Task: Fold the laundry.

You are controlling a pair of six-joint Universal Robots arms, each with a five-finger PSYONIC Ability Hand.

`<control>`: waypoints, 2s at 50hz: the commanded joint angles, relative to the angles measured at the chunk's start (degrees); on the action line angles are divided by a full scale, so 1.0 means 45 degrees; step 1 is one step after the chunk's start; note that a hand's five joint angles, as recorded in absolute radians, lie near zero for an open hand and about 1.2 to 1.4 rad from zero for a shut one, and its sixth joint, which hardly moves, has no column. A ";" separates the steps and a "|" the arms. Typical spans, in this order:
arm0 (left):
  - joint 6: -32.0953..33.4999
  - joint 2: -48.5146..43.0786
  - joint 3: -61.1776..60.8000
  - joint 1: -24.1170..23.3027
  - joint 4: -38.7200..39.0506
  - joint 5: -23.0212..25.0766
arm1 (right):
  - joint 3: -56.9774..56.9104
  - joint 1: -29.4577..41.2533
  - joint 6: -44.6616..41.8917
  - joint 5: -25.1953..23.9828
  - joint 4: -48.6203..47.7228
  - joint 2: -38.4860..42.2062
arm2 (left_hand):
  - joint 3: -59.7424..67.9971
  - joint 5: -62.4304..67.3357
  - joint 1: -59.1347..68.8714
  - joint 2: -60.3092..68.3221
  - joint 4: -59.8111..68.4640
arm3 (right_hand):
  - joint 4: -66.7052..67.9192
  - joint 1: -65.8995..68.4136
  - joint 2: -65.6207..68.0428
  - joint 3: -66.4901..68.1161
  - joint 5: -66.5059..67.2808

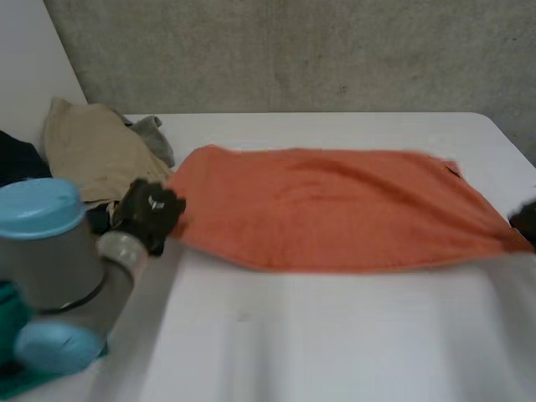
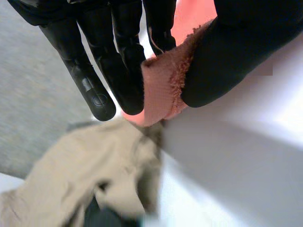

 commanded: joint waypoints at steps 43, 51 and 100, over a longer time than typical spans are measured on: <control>0.1689 -0.8240 0.9790 -0.0595 0.1472 -0.1037 | -0.6062 0.1872 -0.0600 0.1789 -0.6704 0.6479 | -1.1023 -1.0743 -1.0103 -1.1045 -1.1158 | -0.8028 -1.0392 -1.2695 -1.2861 -1.2650; 0.1670 -0.6875 0.7995 -0.0986 0.4187 -0.1134 | -0.5049 0.1991 0.0551 0.1907 -0.6626 0.4842 | -1.2948 -1.2667 -1.2027 -1.2969 -1.3082 | -0.8028 -1.0392 -1.2695 -1.2861 -1.2650; -0.0987 -0.1815 0.0805 -0.1435 0.4755 -0.1193 | -0.0495 -0.1622 0.2779 -0.2058 -0.5044 0.3726 | -1.2948 -1.2667 -1.2027 -1.2969 -1.3082 | 0.7528 0.5163 0.2860 0.2695 0.2906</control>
